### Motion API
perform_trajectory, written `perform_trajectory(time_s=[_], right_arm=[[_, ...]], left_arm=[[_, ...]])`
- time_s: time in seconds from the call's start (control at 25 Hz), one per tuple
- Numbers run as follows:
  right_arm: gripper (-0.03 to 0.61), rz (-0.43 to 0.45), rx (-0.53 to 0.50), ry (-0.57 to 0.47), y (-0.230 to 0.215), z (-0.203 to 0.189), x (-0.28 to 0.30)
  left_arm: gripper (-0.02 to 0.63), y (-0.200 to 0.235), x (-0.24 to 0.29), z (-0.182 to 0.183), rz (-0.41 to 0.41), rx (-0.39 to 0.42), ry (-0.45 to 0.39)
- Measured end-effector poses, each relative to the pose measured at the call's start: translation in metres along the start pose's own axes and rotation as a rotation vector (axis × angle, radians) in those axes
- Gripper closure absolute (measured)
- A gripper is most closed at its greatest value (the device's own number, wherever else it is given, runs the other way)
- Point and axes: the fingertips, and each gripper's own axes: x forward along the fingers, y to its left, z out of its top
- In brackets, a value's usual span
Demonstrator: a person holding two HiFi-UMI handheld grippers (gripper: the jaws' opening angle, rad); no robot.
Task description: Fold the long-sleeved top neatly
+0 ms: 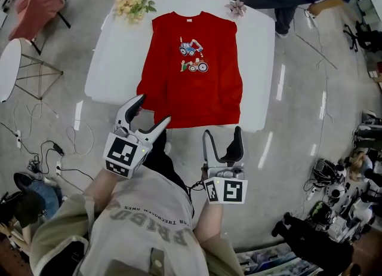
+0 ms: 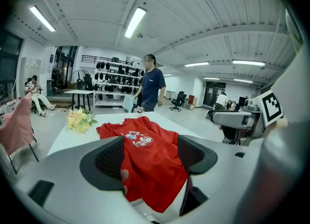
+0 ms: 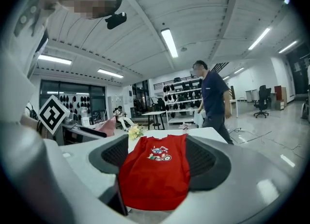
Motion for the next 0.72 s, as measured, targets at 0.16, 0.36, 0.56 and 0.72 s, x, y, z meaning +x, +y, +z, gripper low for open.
perform_trajectory(time_s=[0.16, 0.36, 0.56, 0.72], right_arm=[[0.216, 0.003, -0.044, 0.048, -0.02, -0.004, 0.031], [0.216, 0.017, -0.161, 0.15, -0.046, -0.018, 0.058], [0.216, 0.057, -0.221, 0.225, -0.077, -0.029, 0.071], [0.216, 0.126, -0.252, 0.298, -0.1, -0.046, 0.077]], left_arm=[[0.279, 0.012, 0.028, 0.012, -0.017, -0.013, -0.003], [0.279, 0.018, 0.047, 0.03, -0.052, -0.009, -0.012], [0.279, 0.013, 0.064, 0.034, -0.061, -0.021, 0.005], [0.279, -0.009, 0.084, 0.024, -0.083, -0.046, 0.046]])
